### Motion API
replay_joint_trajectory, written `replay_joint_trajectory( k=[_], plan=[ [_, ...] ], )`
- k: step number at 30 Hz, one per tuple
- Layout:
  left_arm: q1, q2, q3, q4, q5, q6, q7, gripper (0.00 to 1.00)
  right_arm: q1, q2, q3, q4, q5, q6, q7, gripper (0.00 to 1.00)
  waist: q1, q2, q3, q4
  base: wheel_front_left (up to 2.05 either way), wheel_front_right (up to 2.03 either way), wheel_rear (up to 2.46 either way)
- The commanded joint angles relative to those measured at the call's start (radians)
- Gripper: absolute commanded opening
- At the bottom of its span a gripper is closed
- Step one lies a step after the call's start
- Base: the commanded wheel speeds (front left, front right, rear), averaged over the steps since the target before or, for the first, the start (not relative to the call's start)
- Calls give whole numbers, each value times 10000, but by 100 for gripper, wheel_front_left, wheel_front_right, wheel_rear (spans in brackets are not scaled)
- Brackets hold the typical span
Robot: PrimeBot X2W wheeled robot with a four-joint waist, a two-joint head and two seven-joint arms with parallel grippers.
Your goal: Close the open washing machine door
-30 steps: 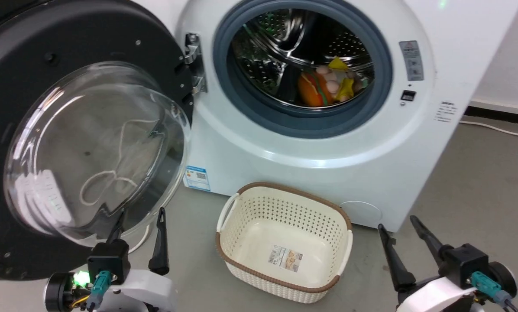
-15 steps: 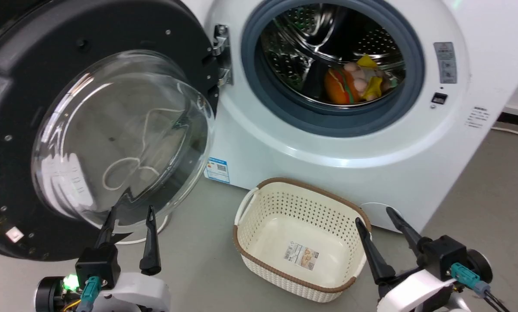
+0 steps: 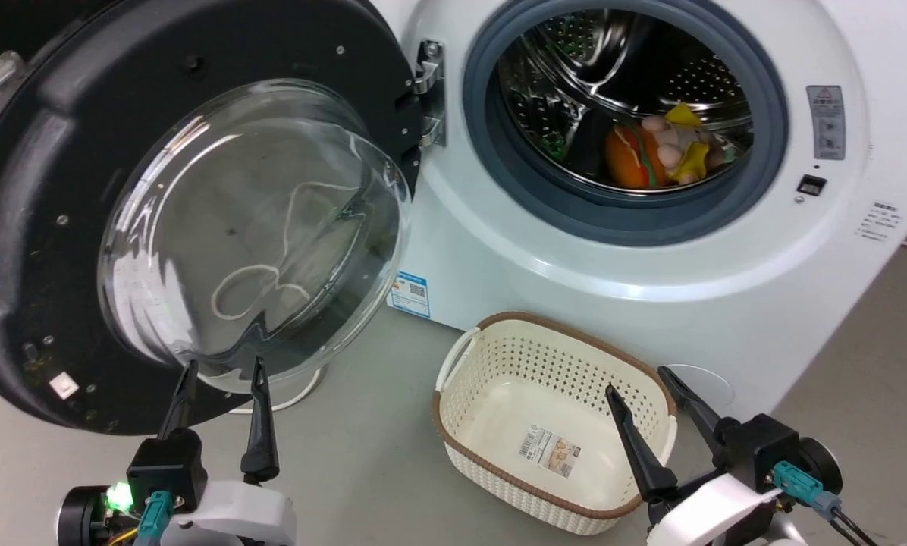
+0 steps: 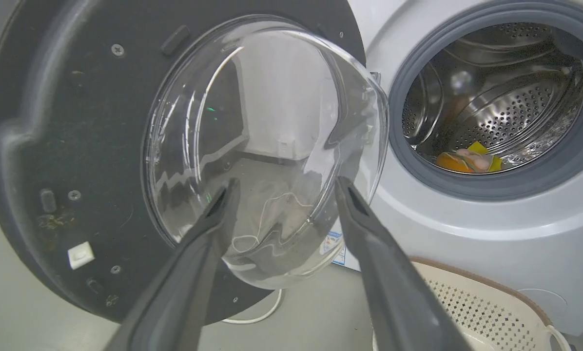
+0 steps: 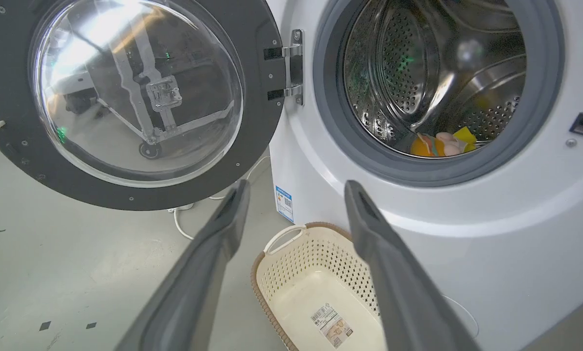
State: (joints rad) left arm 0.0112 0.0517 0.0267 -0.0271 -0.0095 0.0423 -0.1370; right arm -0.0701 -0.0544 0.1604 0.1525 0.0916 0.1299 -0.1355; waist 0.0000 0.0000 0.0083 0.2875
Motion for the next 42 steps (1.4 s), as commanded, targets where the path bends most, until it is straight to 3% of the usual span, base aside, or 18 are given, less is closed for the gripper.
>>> replay_joint_trajectory(
  k=[1, 19, 20, 21, 22, 30, 35, 39, 42],
  plan=[
    [128, 6, 43, -5, 3, 35, -117, 100, -123, 12, 45, 73, 102, 4, -133, 100, 0, 0, 0, 88, 0, 0, 0],
    [220, -2, 103, 67, -97, 92, -494, 100, -44, 2, 351, 294, 239, 6, -510, 100, 0, 0, 37, 866, 0, 0, 0],
    [231, -3, 95, 63, -111, 84, -515, 65, -40, -1, 369, 304, 243, 6, -531, 100, 0, 0, 47, 913, 0, 0, 0],
    [237, -3, 76, 61, -141, 42, -536, 16, -36, -3, 388, 315, 245, 6, -552, 100, 0, 0, 59, 963, 0, 0, 0],
    [246, -4, 42, 66, -216, -68, -557, 0, -32, -7, 408, 325, 247, 6, -572, 100, 0, 0, 72, 1012, 0, 0, 0],
    [38, -9, 802, -388, -729, -391, -723, 0, 41, -50, 473, 363, 213, 6, -739, 100, 0, 0, 255, 1399, 0, 0, 0],
    [-515, 5, 1655, -1022, -1145, -907, -828, 0, 112, -125, 308, 312, 166, 7, -844, 100, 0, 0, 478, 1615, 0, 0, 0],
    [-1272, 310, 2601, -1068, -1822, -1290, -912, 0, 12, -180, 325, 256, 117, 7, -927, 100, 0, 0, 845, 1553, 0, 0, 0],
    [-2009, 901, 3262, -578, -2509, -1475, -974, 0, -160, -257, 424, 277, 132, 7, -990, 100, 0, 0, 1149, 1464, 0, 0, 0]
  ],
)
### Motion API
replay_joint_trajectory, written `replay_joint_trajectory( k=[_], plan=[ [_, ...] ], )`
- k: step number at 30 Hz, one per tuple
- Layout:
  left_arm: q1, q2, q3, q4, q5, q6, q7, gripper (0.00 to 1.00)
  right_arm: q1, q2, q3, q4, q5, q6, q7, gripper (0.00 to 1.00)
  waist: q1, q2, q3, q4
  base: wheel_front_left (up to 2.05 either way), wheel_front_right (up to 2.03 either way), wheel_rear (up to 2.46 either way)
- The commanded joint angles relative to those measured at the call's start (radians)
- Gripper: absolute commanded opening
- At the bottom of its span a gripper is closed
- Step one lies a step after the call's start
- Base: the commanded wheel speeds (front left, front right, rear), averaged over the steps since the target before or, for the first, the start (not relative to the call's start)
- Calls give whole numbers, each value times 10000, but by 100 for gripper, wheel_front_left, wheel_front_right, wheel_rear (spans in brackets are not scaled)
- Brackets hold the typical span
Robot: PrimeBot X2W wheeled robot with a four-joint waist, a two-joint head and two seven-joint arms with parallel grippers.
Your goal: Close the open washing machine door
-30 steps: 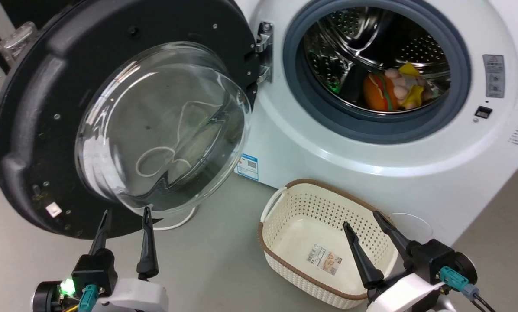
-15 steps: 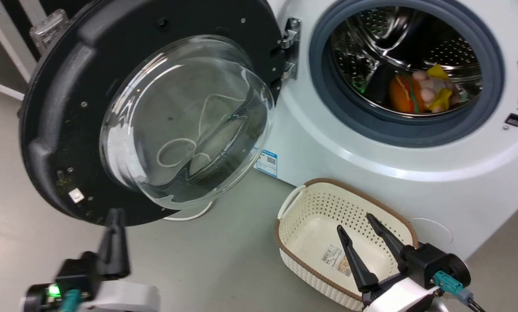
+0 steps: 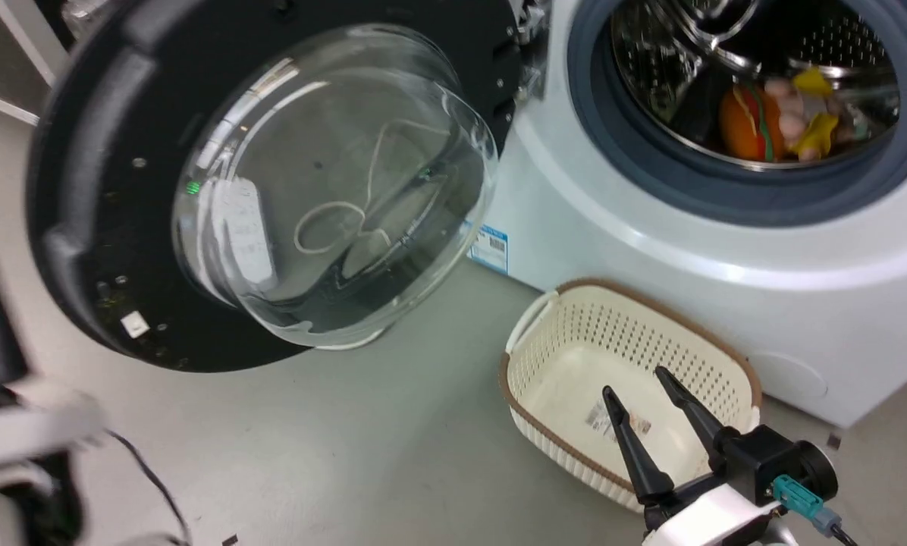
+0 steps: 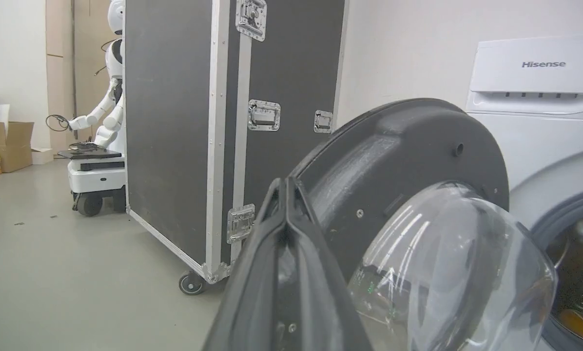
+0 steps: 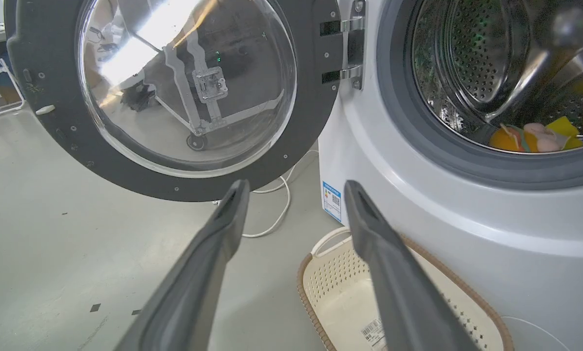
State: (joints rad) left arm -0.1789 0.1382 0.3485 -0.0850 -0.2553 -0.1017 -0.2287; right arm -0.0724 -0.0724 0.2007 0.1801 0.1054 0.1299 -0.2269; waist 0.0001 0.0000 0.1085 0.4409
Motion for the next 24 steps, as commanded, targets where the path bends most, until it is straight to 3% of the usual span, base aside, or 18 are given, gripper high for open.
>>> replay_joint_trajectory(
  k=[1, 5, 12, 18, 24],
  plan=[
    [-389, 239, 217, 336, -424, -74, -68, 0, -198, -109, 60, 13, 7, 7, -96, 100, -1, 0, 232, -88, 0, 0, 0],
    [-1847, 1226, 994, 1631, -2259, -165, 789, 0, -456, -242, 227, 63, 70, 7, -180, 100, -1, 0, 595, -172, 0, 0, 0],
    [-4127, 2458, 2394, 4630, -5737, -37, 4093, 0, -929, -333, 532, 202, 195, 8, -326, 100, -1, 0, 1095, -392, 0, 0, 0],
    [-4882, 2751, 3090, 6130, -8191, 234, 7165, 0, -1014, -396, 576, 266, 277, 8, -348, 100, -1, 0, 1201, -610, 0, 0, 0],
    [-4482, 2581, 3089, 6224, -9555, -14, 9398, 0, -1008, -424, 538, 342, 303, 8, -348, 100, -1, 0, 1116, -699, 0, 0, 0]
  ],
)
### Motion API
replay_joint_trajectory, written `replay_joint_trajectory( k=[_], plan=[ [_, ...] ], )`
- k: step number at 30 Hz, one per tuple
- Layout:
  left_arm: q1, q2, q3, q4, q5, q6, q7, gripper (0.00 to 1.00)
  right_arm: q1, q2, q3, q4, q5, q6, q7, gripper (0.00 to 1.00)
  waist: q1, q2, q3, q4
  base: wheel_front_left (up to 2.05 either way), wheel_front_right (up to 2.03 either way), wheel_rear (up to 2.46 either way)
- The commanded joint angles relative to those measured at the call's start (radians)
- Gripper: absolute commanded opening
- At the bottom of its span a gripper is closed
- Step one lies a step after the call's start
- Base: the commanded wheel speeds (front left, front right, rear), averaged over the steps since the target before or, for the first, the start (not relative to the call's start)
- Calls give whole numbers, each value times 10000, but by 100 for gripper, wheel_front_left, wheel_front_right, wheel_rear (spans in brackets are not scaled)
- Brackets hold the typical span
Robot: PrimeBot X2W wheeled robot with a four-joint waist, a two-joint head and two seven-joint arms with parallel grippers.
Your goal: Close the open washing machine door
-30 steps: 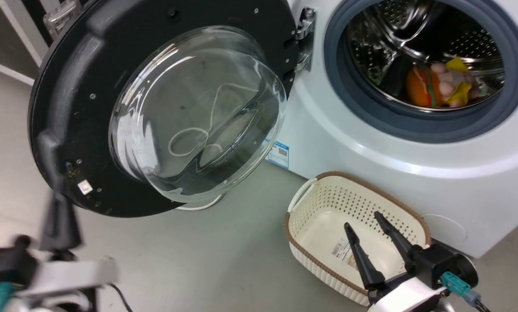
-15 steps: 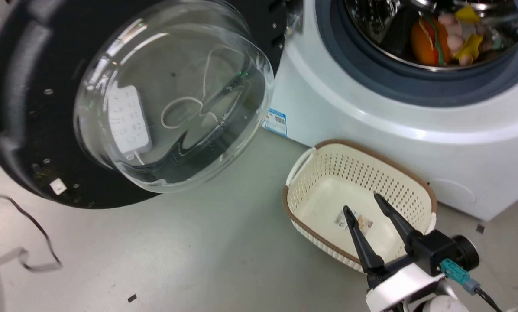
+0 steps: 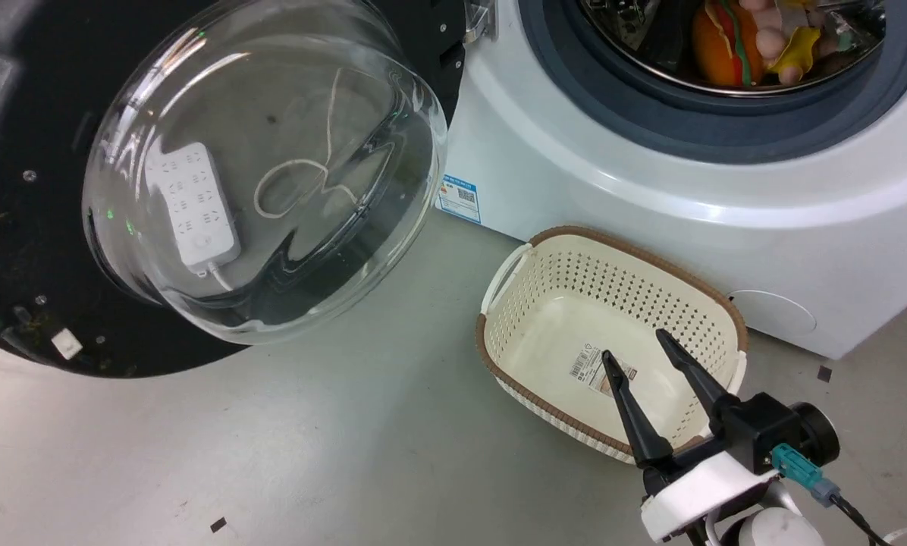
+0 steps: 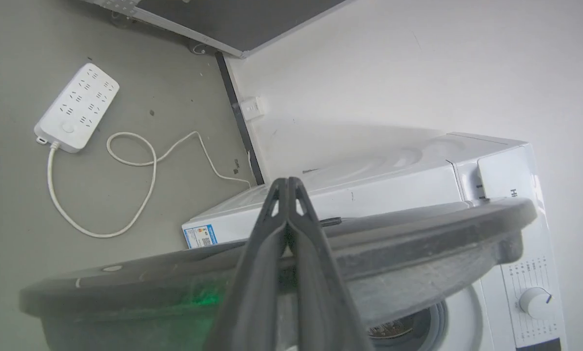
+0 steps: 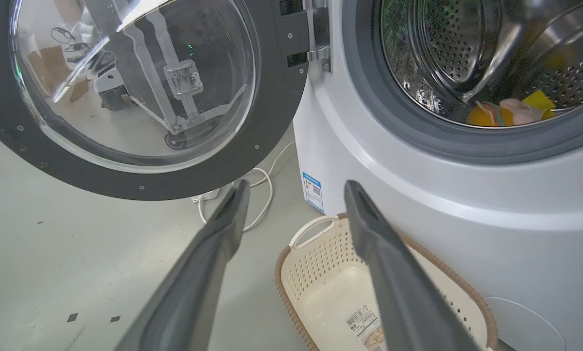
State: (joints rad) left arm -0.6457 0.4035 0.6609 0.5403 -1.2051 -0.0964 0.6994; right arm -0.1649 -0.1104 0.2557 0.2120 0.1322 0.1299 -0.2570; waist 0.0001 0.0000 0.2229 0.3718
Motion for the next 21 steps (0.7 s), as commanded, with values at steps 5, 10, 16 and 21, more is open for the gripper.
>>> replay_joint_trajectory(
  k=[5, 10, 16, 21],
  plan=[
    [733, -512, -170, -489, -897, -217, 1396, 0, -26, 18, -84, 106, 35, 8, -47, 100, -1, 0, -323, -31, 0, 0, 0],
    [1316, -1035, -360, -950, -1587, -242, 2585, 0, 129, 118, -205, 196, 41, 8, -47, 100, -1, 0, -705, -11, 0, 0, 0],
    [2438, -1938, -628, -2023, -2227, -73, 3771, 0, 420, 302, -372, 313, 17, 8, -47, 100, -1, 0, -1377, -76, 0, 0, 0],
    [3464, -2751, -965, -2945, -2500, 153, 4448, 0, 691, 441, -606, 355, -14, 8, -47, 100, -1, 0, -1896, -261, 0, 0, 0]
  ],
)
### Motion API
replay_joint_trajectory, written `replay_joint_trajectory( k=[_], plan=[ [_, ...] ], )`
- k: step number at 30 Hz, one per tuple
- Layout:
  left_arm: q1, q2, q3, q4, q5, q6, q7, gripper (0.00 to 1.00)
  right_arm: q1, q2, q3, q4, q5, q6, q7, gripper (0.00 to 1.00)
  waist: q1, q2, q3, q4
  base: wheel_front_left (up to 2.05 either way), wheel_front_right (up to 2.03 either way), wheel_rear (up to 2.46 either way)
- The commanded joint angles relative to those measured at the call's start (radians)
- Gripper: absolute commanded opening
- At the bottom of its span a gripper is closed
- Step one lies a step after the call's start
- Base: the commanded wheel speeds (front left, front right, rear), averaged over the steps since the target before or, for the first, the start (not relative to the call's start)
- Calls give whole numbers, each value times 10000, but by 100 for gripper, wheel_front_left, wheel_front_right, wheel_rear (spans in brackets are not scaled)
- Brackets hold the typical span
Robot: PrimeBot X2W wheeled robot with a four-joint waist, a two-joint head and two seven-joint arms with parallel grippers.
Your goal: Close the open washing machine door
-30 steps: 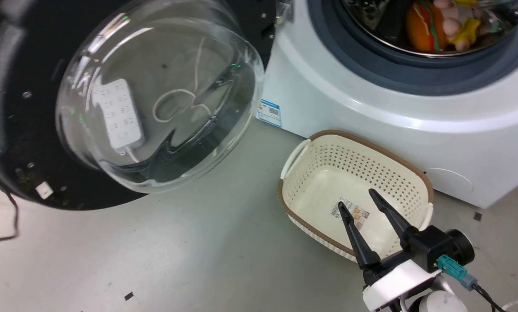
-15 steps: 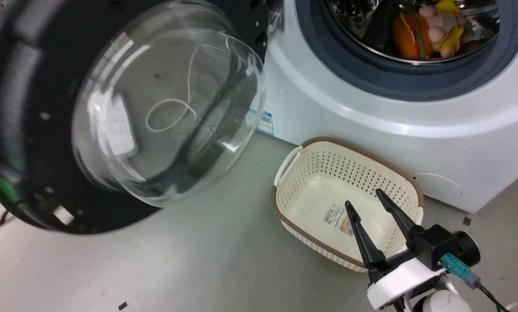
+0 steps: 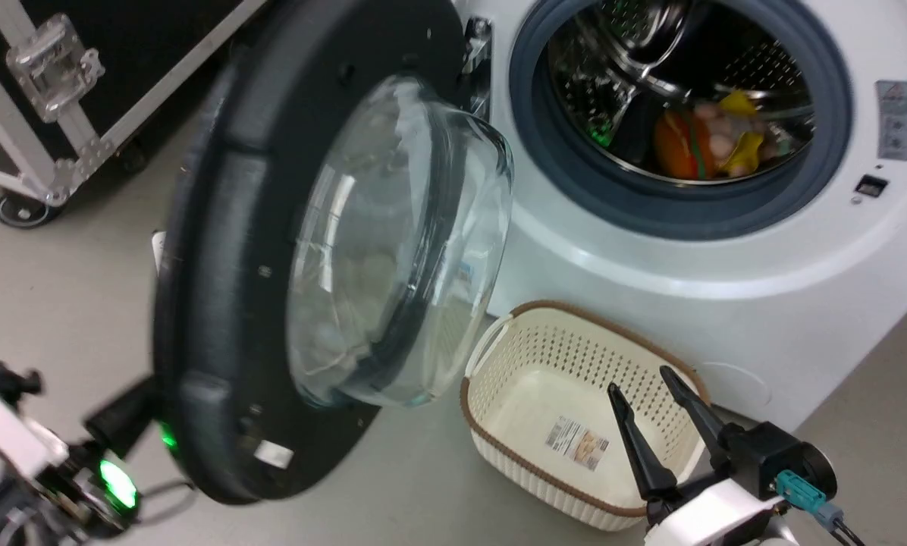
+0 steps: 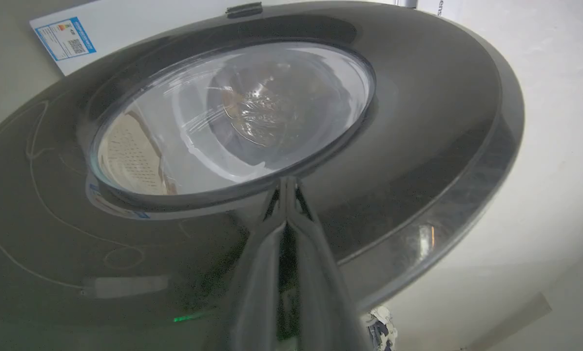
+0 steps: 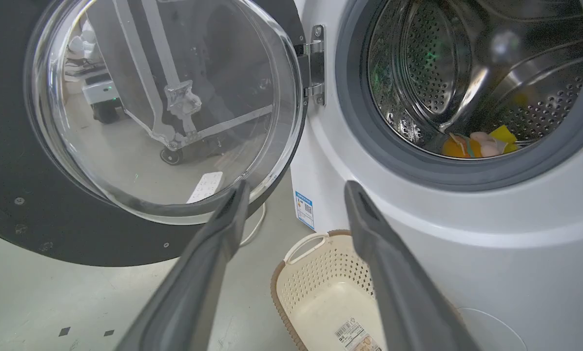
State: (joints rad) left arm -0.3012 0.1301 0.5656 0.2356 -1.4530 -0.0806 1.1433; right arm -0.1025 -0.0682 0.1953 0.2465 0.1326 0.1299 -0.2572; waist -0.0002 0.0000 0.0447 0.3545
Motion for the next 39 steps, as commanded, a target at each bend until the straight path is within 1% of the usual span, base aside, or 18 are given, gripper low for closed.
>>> replay_joint_trajectory(
  k=[1, 5, 10, 15, 20, 22, 23, 26, 32, 39],
  plan=[
    [236, -169, -109, -80, -48, 36, 105, 0, 128, 42, -57, 18, -24, 8, -45, 100, 2, 0, -199, -133, 0, 0, 0],
    [1092, -617, -610, -611, -226, 131, 335, 0, 357, 109, -244, 39, -67, 8, -45, 100, 2, 0, -452, -375, 0, 0, 0],
    [1949, -786, -1586, -932, -863, 111, 119, 0, 449, 146, -480, 32, -217, 8, -45, 100, 2, 0, -507, -917, 0, 0, 0],
    [2585, -795, -3214, -932, -2031, -62, -966, 0, 361, 160, -735, -27, -408, 8, -45, 100, 2, 0, -337, -1739, 0, 0, 0],
    [2825, -797, -4587, -948, -2774, -304, -2035, 0, 176, 161, -1017, -134, -577, 8, -45, 100, 2, 0, 91, -2774, 0, 0, 0],
    [2756, -797, -5039, -893, -3024, -384, -2350, 0, 112, 161, -1176, -190, -642, 8, -45, 100, 2, 0, 309, -3214, 0, 0, 0],
    [2525, -797, -5642, -805, -3292, -457, -2779, 0, -2, 163, -1414, -267, -695, 8, -45, 100, 2, 0, 673, -3876, 0, 0, 0],
    [2148, -797, -6158, -775, -3462, -488, -3254, 0, -160, 167, -1599, -364, -708, 8, -46, 100, 2, 0, 1137, -4605, 0, 0, 0],
    [933, -798, -6702, -780, -3343, -497, -4588, 0, -394, 175, -1866, -471, -548, 8, -46, 100, 2, 0, 1994, -5878, 0, 0, 0],
    [-727, -798, -7077, -158, -3430, -499, -6266, 0, -429, 177, -1846, -373, -149, 8, -46, 100, 2, 0, 2437, -6930, 0, 0, 0]
  ],
)
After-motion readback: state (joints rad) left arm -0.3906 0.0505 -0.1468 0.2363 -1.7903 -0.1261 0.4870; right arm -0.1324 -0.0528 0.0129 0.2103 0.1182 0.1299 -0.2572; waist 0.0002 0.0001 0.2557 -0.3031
